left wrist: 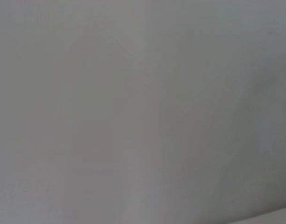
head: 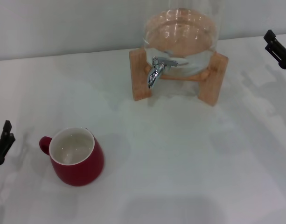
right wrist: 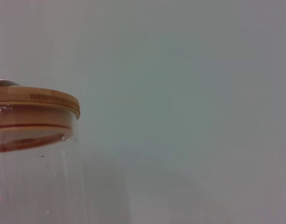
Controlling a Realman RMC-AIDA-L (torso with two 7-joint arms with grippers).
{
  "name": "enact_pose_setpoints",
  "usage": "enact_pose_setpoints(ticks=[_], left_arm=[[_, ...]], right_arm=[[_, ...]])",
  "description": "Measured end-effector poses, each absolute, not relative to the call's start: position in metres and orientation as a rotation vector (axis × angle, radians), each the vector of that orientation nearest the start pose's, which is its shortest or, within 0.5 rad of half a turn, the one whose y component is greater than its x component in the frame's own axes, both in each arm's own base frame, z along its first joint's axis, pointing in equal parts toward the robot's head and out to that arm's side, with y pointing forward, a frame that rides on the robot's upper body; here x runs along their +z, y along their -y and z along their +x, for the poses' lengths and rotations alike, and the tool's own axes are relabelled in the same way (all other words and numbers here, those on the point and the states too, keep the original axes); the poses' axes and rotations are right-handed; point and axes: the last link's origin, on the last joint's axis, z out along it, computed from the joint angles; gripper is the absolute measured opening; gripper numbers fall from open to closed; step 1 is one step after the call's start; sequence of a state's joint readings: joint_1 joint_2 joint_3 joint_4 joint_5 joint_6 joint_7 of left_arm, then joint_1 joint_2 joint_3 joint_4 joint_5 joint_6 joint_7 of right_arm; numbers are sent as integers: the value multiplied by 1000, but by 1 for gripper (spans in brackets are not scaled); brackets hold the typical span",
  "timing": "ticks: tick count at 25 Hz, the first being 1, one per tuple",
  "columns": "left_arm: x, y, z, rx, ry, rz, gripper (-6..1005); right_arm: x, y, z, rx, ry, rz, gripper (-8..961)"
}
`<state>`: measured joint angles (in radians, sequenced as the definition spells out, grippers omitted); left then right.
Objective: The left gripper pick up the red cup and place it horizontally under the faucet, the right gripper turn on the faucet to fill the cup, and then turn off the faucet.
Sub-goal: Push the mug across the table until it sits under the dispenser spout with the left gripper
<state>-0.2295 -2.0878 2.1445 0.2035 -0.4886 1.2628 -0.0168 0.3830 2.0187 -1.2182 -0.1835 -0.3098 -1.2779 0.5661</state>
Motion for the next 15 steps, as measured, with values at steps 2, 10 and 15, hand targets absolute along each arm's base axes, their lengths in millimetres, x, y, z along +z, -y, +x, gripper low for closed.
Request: enact_pose_setpoints(ticks=[2,10,15], left_arm=[[-31,-262,-348,-577,390,-1728,867],[-36,-255,-349,-569,392,-1757,866],[-40,-250,-349,-564,393,-1778,866]], right_arm=[[52,-331,342,942,-573,-1554,867],[50,-331,342,938,-578,-1560,867],[50,-331,342,937,-579,-1565,867]])
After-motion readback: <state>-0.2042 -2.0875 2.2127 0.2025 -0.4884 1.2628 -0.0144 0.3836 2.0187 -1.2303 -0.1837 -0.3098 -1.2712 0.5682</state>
